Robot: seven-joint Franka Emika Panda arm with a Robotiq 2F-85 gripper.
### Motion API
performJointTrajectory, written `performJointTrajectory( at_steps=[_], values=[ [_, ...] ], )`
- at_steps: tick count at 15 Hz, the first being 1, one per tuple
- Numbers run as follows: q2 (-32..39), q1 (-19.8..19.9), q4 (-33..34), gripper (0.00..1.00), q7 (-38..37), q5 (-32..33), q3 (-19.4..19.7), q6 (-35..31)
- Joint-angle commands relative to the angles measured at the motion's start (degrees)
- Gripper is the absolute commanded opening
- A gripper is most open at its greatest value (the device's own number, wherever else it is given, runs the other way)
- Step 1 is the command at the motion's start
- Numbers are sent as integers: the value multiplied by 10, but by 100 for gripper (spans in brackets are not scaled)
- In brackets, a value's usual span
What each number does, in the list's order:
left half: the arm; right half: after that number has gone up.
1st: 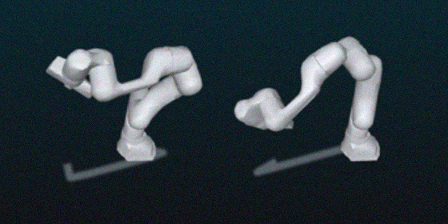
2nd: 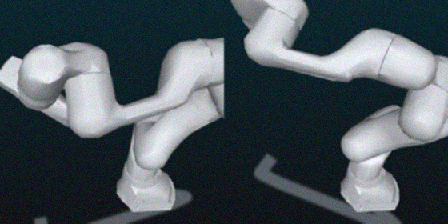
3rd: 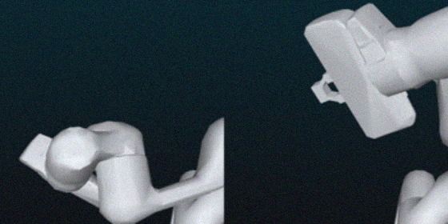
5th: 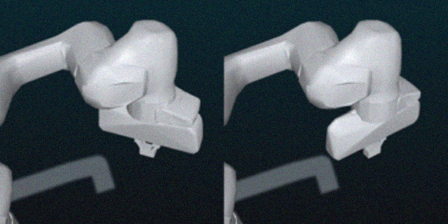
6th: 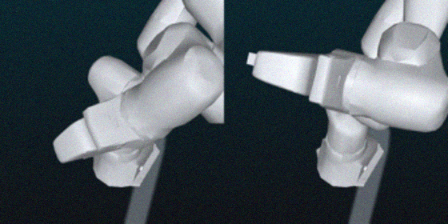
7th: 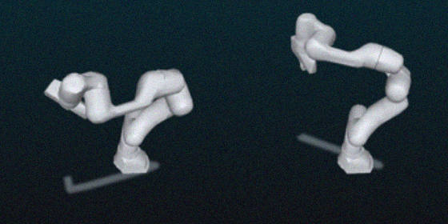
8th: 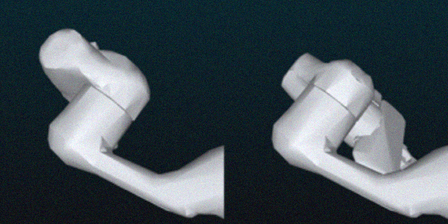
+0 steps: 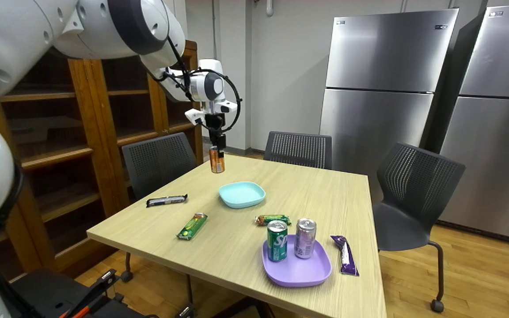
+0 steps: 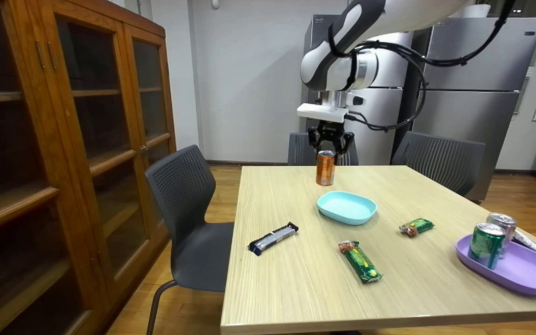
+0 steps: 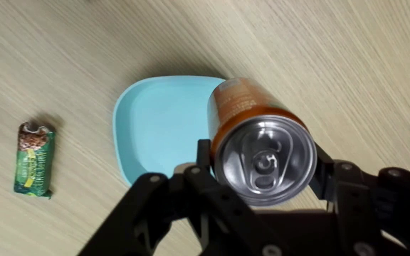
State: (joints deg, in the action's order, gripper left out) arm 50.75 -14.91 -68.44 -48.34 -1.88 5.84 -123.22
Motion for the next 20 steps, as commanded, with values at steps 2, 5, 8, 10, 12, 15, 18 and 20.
performJointTrajectory(
  at_steps=[2, 5, 8, 10, 12, 15, 18, 20],
  values=[
    [-129, 30, -159, 38, 16, 3, -5, -9],
    [-186, 53, -229, 38, 25, 2, -2, -18],
    [-237, 76, -293, 38, 36, 1, 2, -25],
    [-270, 92, -332, 38, 45, -2, 6, -29],
    [-300, 109, -369, 38, 54, -4, 11, -34],
    [-340, 136, -421, 38, 76, -10, 18, -41],
    [-376, 160, -466, 38, 96, -16, 26, -47],
    [-397, 172, -491, 38, 100, -12, 34, -49]
  ],
)
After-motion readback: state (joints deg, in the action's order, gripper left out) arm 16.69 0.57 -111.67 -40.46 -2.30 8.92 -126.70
